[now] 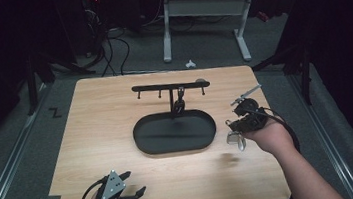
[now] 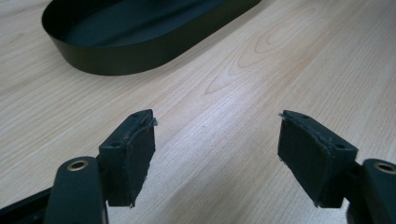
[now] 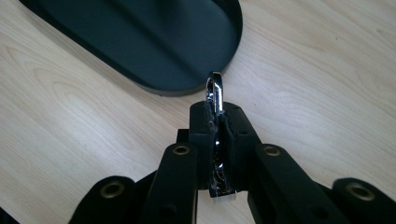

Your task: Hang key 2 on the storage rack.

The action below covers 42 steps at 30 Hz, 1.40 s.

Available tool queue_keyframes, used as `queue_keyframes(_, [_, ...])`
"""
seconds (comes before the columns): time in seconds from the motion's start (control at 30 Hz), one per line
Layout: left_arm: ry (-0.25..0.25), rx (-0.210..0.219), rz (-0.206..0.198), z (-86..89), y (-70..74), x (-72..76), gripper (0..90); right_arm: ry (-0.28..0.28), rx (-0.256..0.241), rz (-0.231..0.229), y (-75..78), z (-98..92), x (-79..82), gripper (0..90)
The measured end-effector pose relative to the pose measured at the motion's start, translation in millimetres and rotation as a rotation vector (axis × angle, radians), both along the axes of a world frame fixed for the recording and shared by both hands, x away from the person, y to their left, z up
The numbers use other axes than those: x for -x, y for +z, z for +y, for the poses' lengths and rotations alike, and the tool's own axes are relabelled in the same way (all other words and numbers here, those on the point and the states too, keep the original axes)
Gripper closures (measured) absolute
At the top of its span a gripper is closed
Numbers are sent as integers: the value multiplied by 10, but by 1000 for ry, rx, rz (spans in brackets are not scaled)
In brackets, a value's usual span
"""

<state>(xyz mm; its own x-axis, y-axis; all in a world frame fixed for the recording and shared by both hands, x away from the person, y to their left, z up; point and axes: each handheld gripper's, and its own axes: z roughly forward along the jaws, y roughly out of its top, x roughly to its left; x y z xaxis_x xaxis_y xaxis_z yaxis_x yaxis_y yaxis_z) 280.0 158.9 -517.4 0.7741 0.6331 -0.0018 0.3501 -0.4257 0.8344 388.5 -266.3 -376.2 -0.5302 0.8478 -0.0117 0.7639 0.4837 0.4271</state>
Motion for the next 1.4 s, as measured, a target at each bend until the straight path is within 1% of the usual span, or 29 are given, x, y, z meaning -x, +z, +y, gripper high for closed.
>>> queue_keyframes(0.03, [5, 4, -3, 6, -1, 6, 280, 7, 0, -3, 18, 21, -12, 840])
queue_keyframes(0.13, [4, -9, 1, 18, -7, 24, 280, 19, 1, -13, 73, 81, -40, 840])
queue_keyframes(0.27, [12, -13, -3, 33, -7, 43, 280, 46, 2, -25, 157, 181, -92, 840])
queue_keyframes(0.3, [16, -11, -3, 38, -10, 44, 280, 44, -2, -26, 178, 204, -105, 840])
queue_keyframes(0.4, [19, -14, 2, 58, -16, 43, 280, 59, -5, -40, 224, 251, -165, 840])
queue_keyframes(0.8, [26, -15, 3, 95, -7, 54, 280, 66, -15, -70, 424, 451, -403, 840])
queue_keyframes(0.9, [30, -9, 0, 97, -9, 56, 280, 68, -16, -81, 472, 483, -453, 840])
queue_keyframes(1.0, [30, -8, -1, 102, -6, 57, 280, 61, -9, -80, 514, 519, -493, 841])
queue_keyframes(1.03, [30, -9, -1, 103, -6, 57, 280, 70, -8, -85, 527, 523, -508, 840])
queue_keyframes(1.13, [27, -11, 3, 109, -3, 55, 280, 64, -16, -88, 546, 541, -548, 840])
queue_keyframes(1.27, [26, -11, 4, 110, -2, 57, 280, 55, -23, -83, 552, 554, -592, 840])
queue_keyframes(1.4, [26, -11, 1, 100, -10, 58, 280, 59, -30, -78, 540, 573, -636, 840])
